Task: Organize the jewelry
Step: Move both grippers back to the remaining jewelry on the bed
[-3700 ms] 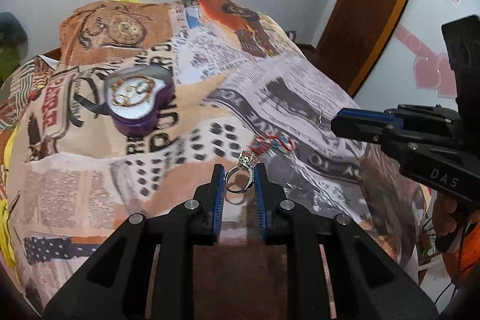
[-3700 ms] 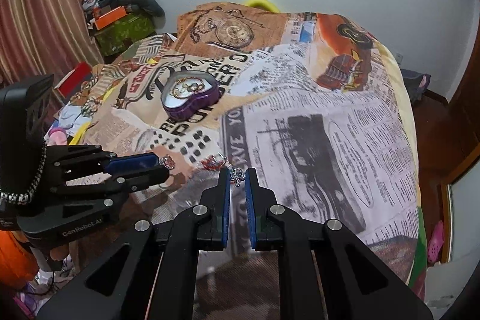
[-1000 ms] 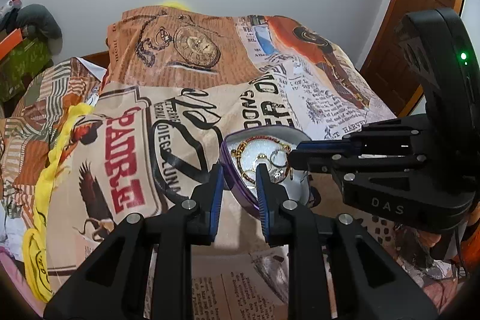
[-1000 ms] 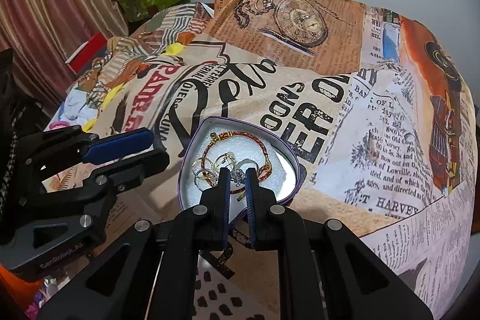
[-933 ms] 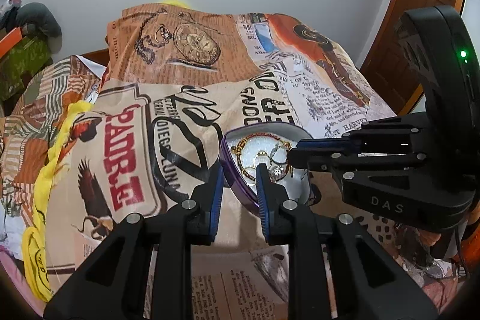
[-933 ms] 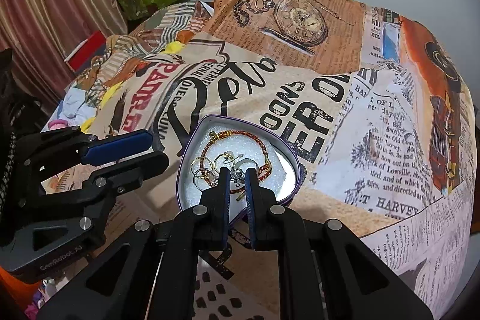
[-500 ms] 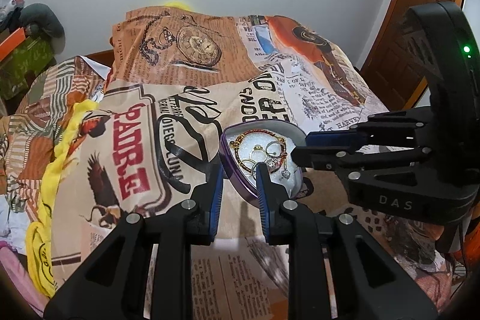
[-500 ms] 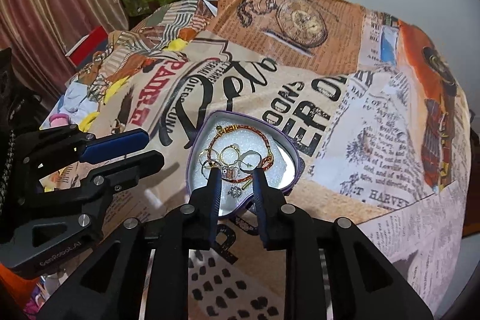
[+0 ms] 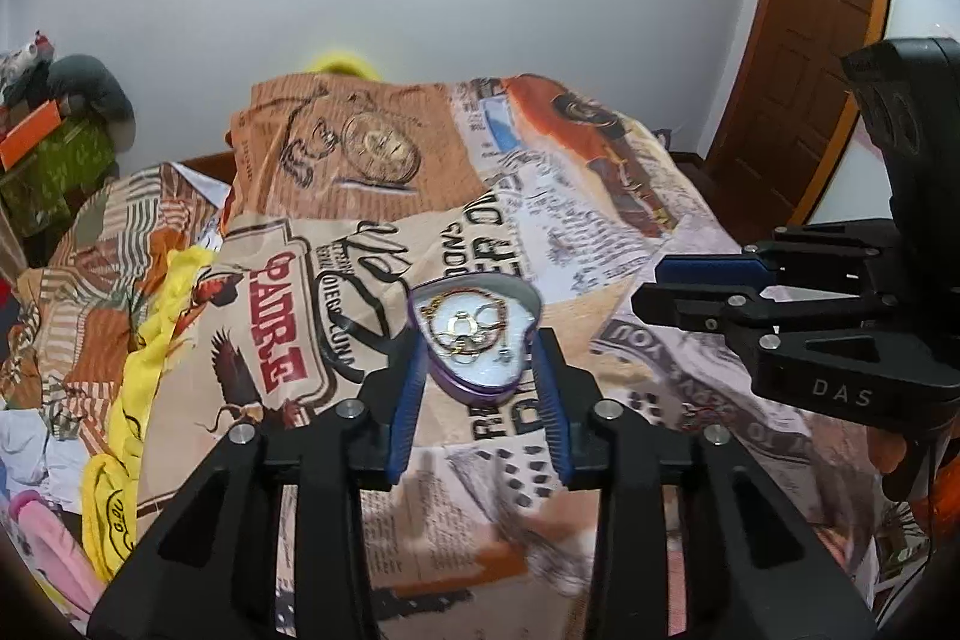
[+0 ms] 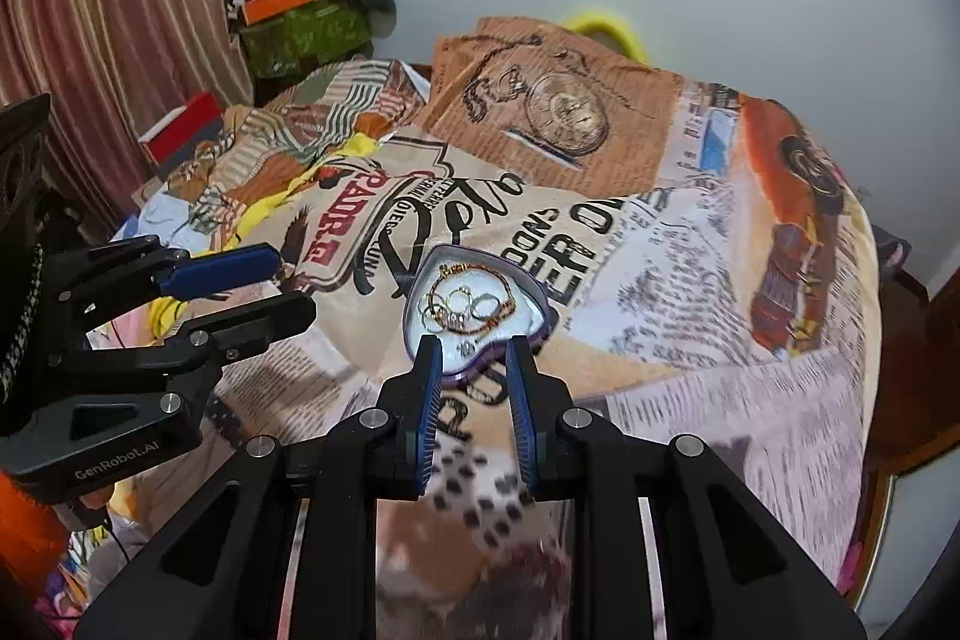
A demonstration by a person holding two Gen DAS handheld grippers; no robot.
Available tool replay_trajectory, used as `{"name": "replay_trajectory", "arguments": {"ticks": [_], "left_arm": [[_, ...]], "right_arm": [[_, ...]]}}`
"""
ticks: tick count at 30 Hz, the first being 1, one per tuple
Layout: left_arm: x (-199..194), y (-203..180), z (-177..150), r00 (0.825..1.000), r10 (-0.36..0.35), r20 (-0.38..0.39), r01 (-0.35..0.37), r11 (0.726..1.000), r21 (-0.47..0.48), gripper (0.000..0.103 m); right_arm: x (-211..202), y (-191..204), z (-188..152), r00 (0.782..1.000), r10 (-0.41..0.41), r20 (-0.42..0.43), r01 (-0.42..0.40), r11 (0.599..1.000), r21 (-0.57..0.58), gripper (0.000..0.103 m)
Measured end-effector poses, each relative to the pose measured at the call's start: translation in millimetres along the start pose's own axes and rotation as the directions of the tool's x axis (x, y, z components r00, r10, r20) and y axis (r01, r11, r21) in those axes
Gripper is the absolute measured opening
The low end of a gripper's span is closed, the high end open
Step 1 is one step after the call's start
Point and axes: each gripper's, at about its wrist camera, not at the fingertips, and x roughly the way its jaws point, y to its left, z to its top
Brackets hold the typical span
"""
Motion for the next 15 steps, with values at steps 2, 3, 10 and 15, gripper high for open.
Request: {"name": "replay_trajectory", "arguments": {"ticks": [2,3,10,15], "left_arm": [[-5.9,-8.3,-1.0,1.0,-0.006,0.004,0.006,1.0,0.009,0.036],[-8.4,-12.5,-2.0,1.0,-0.008,0.005,0.008,1.0,0.013,0.036],[-14.5,-36.4,-12.4,0.999,-0.04,-0.009,0.04,0.999,0.015,0.04],[-6.7,-50.7,-23.2,0.997,-0.067,-0.049,0.067,0.998,0.011,0.041]], "right_arm": [[-11.4,-1.6,-6.7,1.0,-0.01,0.015,0.01,1.0,0.012,0.02],[-16.7,-2.6,-10.5,1.0,-0.016,0.021,0.016,1.0,0.016,0.02],[-45.9,-15.2,-40.4,0.996,-0.076,0.052,0.073,0.996,0.052,0.034],[-54.2,-28.4,-60.5,0.993,-0.105,0.049,0.1,0.991,0.092,0.036]]}}
